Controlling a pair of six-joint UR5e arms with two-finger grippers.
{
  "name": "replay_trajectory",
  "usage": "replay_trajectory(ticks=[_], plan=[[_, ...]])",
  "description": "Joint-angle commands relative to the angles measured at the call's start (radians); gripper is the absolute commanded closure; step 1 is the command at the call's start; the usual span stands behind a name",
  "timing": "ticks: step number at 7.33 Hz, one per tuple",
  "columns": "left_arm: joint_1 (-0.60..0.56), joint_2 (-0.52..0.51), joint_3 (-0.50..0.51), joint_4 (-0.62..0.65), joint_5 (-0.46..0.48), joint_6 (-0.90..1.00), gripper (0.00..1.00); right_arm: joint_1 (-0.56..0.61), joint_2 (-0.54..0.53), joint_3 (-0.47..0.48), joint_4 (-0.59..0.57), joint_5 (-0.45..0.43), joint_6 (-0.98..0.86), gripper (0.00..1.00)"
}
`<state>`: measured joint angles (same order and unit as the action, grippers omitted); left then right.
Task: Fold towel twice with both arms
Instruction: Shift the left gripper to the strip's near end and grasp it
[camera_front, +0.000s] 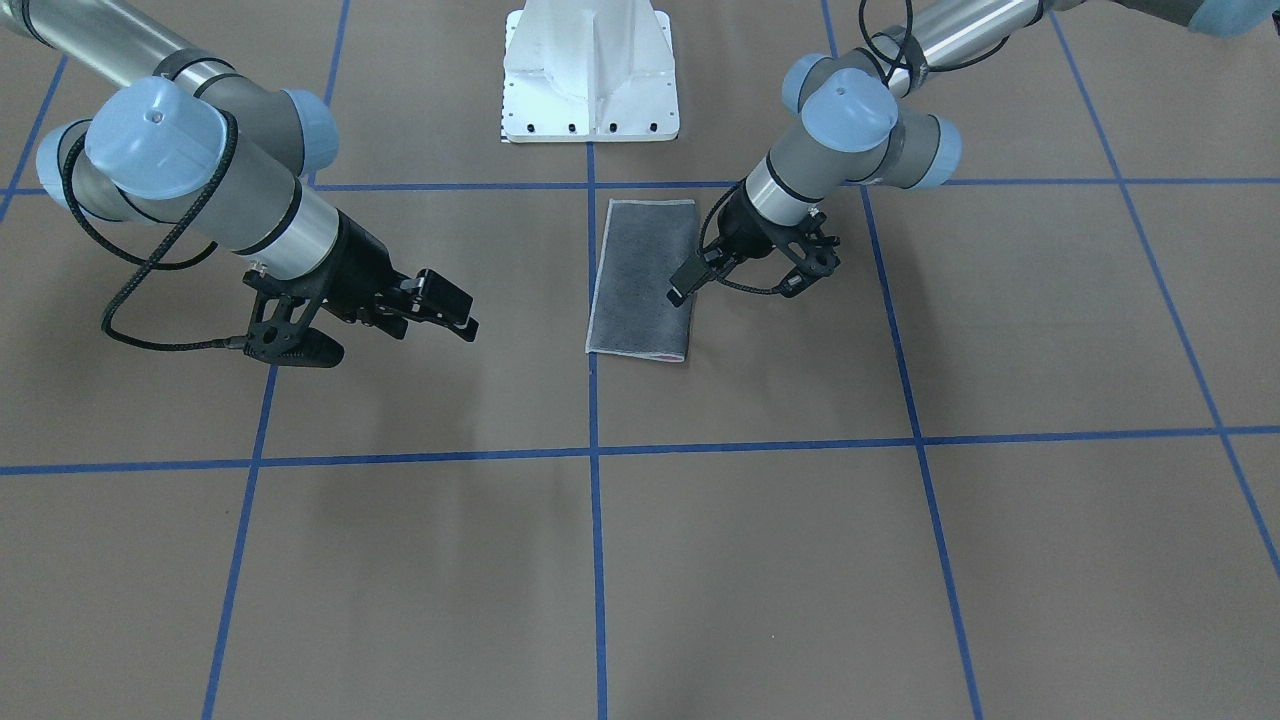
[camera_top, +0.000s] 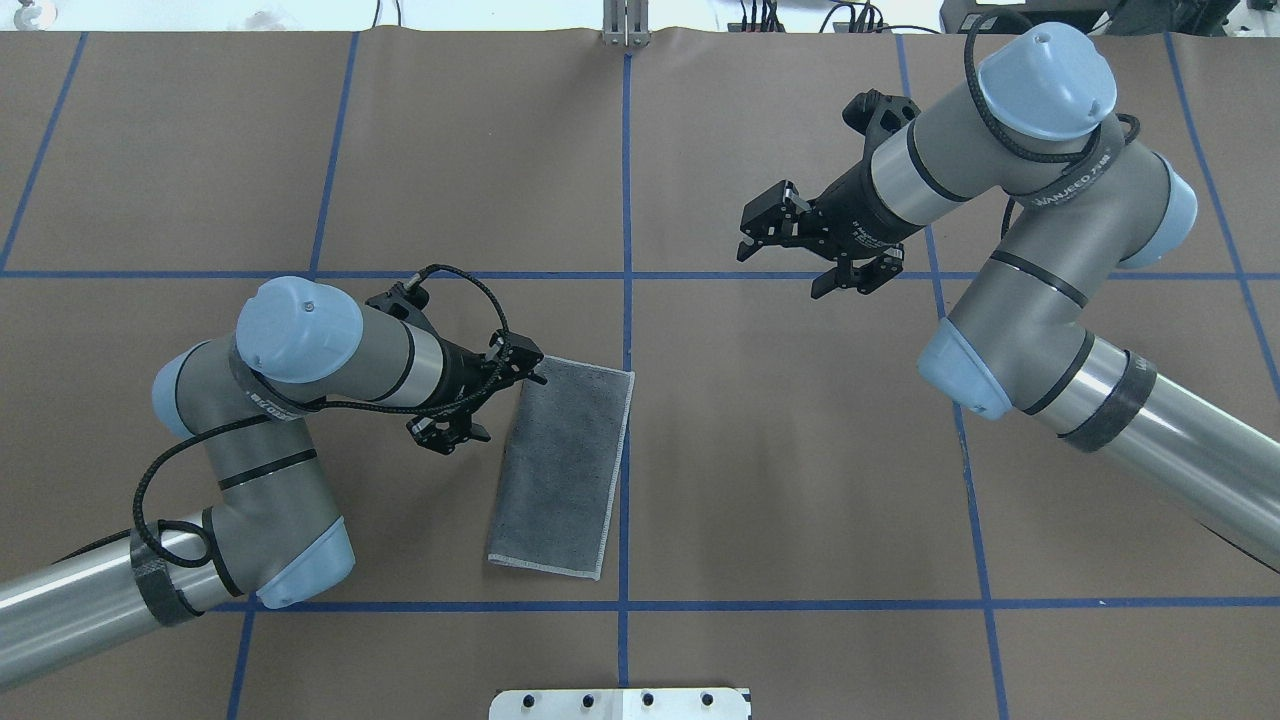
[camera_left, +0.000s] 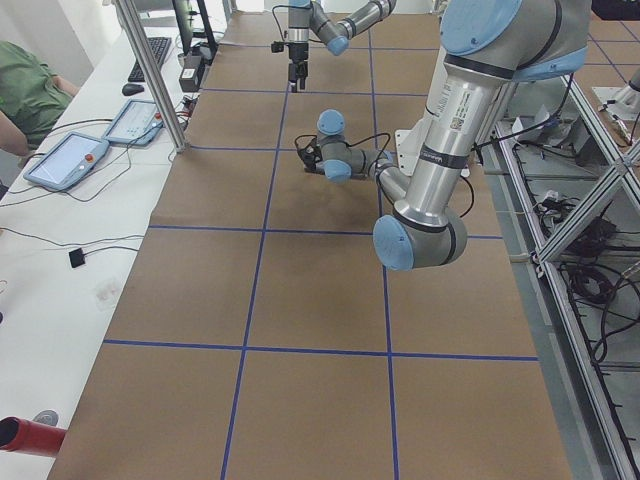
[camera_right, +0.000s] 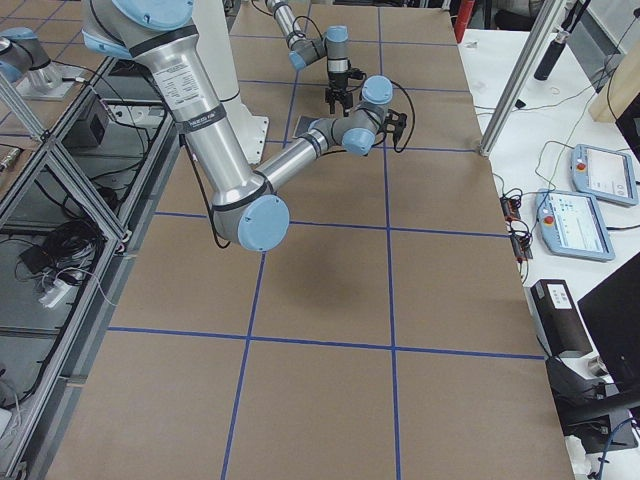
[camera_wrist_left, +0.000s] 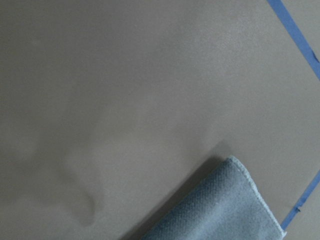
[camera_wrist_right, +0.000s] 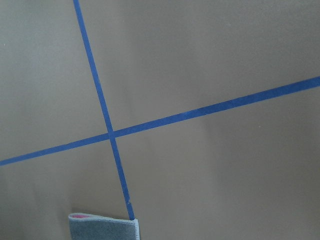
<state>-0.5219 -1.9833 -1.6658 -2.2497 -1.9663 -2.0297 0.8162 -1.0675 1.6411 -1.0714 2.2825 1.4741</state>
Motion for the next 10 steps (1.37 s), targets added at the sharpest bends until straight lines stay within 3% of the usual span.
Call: replay_trajectory(ticks=[1, 3, 6, 8, 9, 10], plan=[[0.029, 0.041, -0.072, -0.001, 0.001, 0.000, 0.01, 0.000, -0.003, 0.000, 0.007, -0.002, 0.000, 0.00], [0.078, 0.082, -0.113, -0.001, 0.009, 0.000, 0.01, -0.002, -0.005, 0.000, 0.007, -0.006, 0.002, 0.00], [0.201, 0.116, -0.132, 0.004, 0.136, -0.001, 0.01, 0.000, -0.008, 0.000, 0.008, -0.006, 0.005, 0.00], [0.223, 0.116, -0.126, 0.015, 0.152, -0.003, 0.01, 0.000, -0.015, 0.000, 0.008, -0.006, 0.003, 0.00], [0.223, 0.116, -0.126, 0.016, 0.162, -0.003, 0.04, 0.000, -0.015, -0.001, 0.008, -0.006, 0.000, 0.00], [0.223, 0.116, -0.126, 0.016, 0.162, -0.009, 0.20, 0.000, -0.015, -0.001, 0.008, -0.006, -0.001, 0.00]])
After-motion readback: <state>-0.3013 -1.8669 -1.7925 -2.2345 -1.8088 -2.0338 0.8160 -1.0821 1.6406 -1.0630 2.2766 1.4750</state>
